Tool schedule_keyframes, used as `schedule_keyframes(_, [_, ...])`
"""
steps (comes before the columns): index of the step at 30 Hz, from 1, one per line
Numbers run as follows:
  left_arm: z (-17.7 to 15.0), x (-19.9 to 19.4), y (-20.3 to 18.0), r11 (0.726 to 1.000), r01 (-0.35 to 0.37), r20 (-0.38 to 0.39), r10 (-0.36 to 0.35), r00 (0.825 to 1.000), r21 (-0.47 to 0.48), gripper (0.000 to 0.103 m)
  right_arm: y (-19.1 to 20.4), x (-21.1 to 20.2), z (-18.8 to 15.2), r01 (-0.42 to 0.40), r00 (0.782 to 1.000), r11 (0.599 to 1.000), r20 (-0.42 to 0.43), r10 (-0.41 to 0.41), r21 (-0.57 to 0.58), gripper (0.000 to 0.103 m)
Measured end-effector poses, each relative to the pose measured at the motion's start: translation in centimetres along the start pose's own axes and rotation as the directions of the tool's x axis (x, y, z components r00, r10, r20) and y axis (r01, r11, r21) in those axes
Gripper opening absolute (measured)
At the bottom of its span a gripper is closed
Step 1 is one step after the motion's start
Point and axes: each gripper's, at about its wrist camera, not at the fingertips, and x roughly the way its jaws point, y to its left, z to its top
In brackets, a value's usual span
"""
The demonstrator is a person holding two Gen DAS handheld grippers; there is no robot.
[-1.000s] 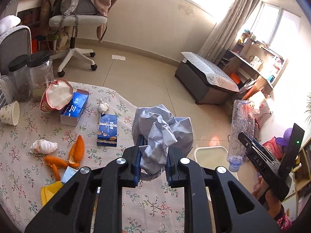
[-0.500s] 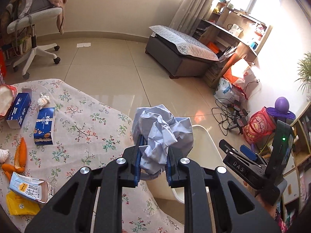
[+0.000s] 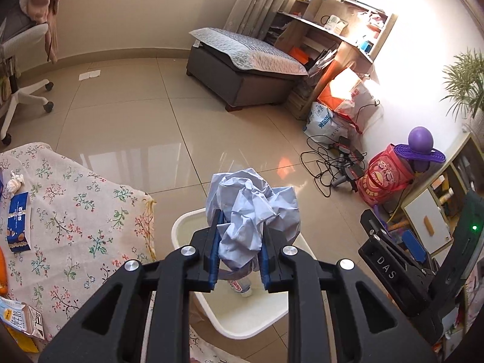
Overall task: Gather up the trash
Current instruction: 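Open the right gripper over the bin while the left gripper drops the paper in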
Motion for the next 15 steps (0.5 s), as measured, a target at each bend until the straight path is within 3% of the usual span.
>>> schedule_keyframes(6, [0.5, 1.8, -2.1, 0.999, 0.033, -0.026, -0.032, 0.999, 0.026, 0.023, -1.7, -0.1, 0.4, 0.038, 0.999, 0.998, 0.012, -0.038, 0.040, 0.096])
schedule_keyframes(8, [0.5, 2.0, -2.4, 0.998, 0.043, -0.033, -0.042, 0.999, 0.034, 0.032, -1.8, -0.1, 0.4, 0.043, 0.999, 0.998, 0.016, -0.044, 0.045, 0.096])
schedule_keyframes(10, [0.4, 1.9, -2.6, 0.998, 0.040, -0.027, -0.039, 0.999, 0.042, 0.049, -1.9, -0.2, 0.5, 0.048, 0.999, 0.998, 0.023, -0.049, 0.049, 0.096])
schedule_keyframes(15, [0.5, 1.3, -2.1, 0.999, 0.014, -0.012, -0.013, 1.000, 0.039, 0.052, -1.9, -0.7, 0.7, 0.052, 0.997, 0.997, 0.046, -0.055, 0.063, 0.096])
